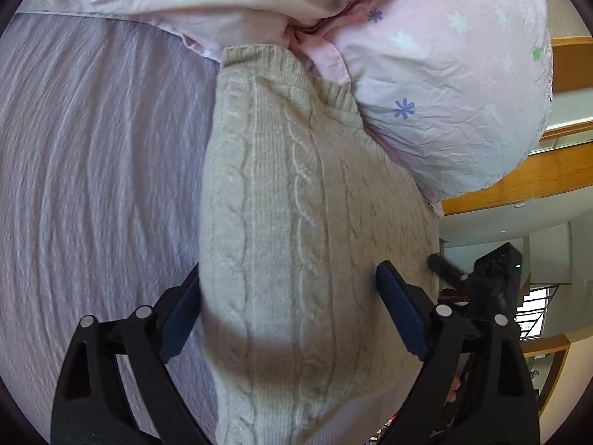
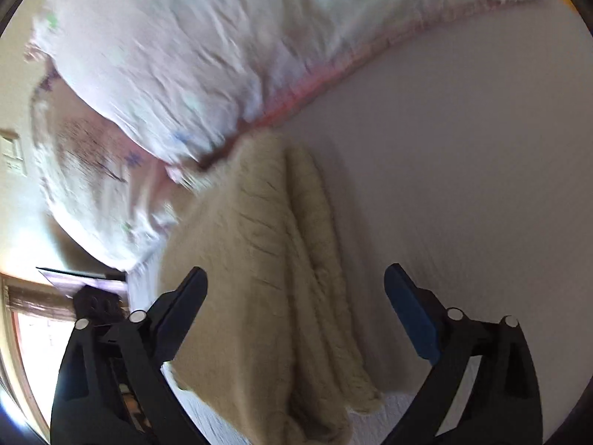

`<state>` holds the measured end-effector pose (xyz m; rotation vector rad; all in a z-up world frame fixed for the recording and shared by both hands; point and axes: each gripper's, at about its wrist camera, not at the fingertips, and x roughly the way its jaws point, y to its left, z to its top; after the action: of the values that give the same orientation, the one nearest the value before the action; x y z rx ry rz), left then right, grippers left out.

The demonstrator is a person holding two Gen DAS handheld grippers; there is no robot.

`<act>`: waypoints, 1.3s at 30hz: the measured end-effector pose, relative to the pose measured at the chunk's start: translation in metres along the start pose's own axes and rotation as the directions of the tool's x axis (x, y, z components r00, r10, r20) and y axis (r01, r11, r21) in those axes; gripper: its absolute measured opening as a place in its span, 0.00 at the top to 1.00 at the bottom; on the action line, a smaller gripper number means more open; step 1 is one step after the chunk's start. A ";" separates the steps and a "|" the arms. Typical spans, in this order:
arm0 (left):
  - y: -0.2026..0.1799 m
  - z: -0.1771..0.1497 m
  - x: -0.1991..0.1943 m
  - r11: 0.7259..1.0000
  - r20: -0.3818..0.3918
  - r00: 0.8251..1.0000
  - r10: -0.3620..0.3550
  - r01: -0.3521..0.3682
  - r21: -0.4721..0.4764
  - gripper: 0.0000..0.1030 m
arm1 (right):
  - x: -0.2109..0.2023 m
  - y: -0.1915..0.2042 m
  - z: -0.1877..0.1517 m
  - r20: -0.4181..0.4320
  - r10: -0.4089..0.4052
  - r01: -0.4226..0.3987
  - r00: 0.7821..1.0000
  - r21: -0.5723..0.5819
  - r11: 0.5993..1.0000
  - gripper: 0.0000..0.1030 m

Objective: Fold small clothes

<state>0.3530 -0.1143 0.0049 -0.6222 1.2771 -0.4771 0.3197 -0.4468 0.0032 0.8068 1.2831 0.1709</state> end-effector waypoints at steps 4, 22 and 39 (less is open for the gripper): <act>0.010 0.002 -0.007 0.998 0.021 0.998 -0.053 0.054 -0.023 0.61 | 0.000 0.010 -0.013 0.029 0.095 -0.095 0.995 0.009 0.995 0.73; 0.059 -0.039 -0.159 0.932 0.313 0.913 0.263 -0.324 0.163 0.16 | 0.066 0.148 -0.052 0.044 -0.179 0.184 0.983 -0.284 0.941 0.56; 0.069 -0.136 -0.118 0.787 0.271 0.825 0.496 -0.559 0.262 0.02 | 0.006 0.123 -0.201 0.259 -0.315 0.402 0.913 -0.434 0.806 0.02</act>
<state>0.1922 -0.0088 0.0220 -0.0022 1.0943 -0.1458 0.1794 -0.2664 0.0628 0.1353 1.1350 0.1011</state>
